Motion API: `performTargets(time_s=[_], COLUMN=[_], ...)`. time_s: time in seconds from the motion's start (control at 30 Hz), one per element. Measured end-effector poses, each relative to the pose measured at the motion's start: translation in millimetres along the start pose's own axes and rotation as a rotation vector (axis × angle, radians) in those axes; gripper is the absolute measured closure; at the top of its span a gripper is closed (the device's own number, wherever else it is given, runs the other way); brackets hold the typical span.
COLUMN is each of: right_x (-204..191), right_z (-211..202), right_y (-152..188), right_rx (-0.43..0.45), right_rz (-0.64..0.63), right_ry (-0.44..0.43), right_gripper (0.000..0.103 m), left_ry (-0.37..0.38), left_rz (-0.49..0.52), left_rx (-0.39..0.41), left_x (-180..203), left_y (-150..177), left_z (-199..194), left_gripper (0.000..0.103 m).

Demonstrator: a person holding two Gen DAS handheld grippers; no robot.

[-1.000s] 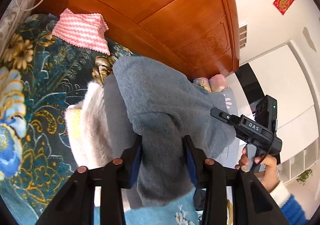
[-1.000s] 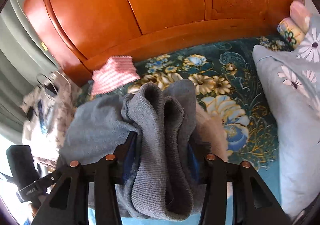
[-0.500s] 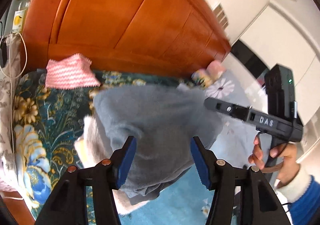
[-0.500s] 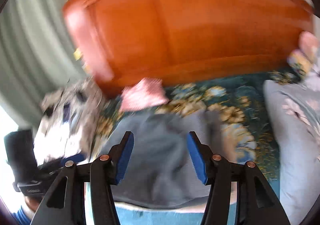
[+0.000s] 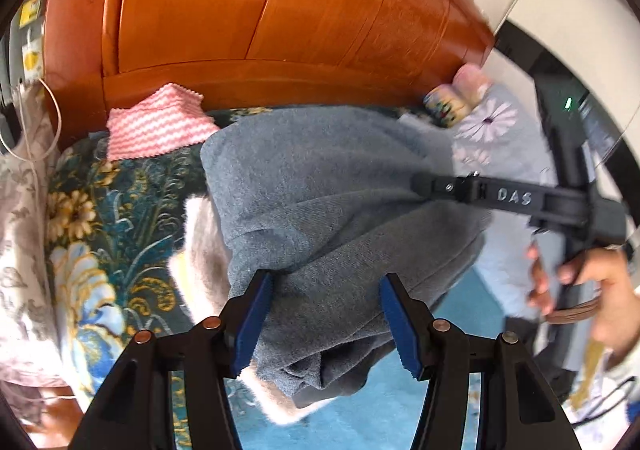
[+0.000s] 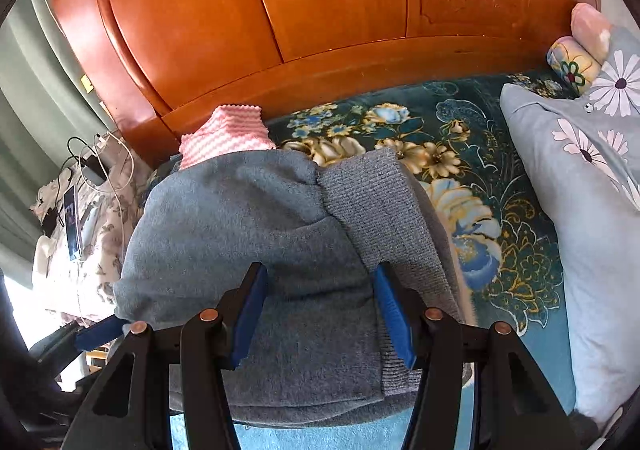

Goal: Fold clothes
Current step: 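Carry the folded sweatpants with both grippers onto the stack of folded clothes, then open both grippers and withdraw them from the stacked sweatpants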

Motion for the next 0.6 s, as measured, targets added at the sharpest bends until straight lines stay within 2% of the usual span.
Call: performTargets(time_s=[0.07,0.2,0.33,0.4,0.6], right_x=[-7,-25,-16,-10,8], right_z=[-4,-37,-63,-70,-74], right_y=[-1,0,13,23,60], right_rx=[-0.013,0.032,0.062,0.067,0.021], right_rz=[-0.022,-0.099,-0.094,-0.082,-0.102], right_ry=[0.018,-0.031,-0.036,-0.031,0.016], right_gripper=[0.046,0.046,0.044,0.029,0.016], left_ry=[-0.033,-0.031,-0.01,-0.002,-0.04], left_rz=[0.021,0.01,0.004,0.014,-0.004], left_rx=[0.007,0.038,0.07,0.077,0.05], left_x=[6,16,33,42,57], left_y=[1,6,15,20,40], left_z=[-8,-28,-43,-47,-45], left_gripper=[0.042,0.041,0.027,0.018,0.003])
Point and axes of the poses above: each gripper's, at about its wrist camera, not at the fingertips, and z roughly the way its jaws point, x to its right, y to its underside, the point moved 4 cm from there along z, roughly the way its jaws point, and after that the axes turned 6 degrees about x, right-handed, at the moved point
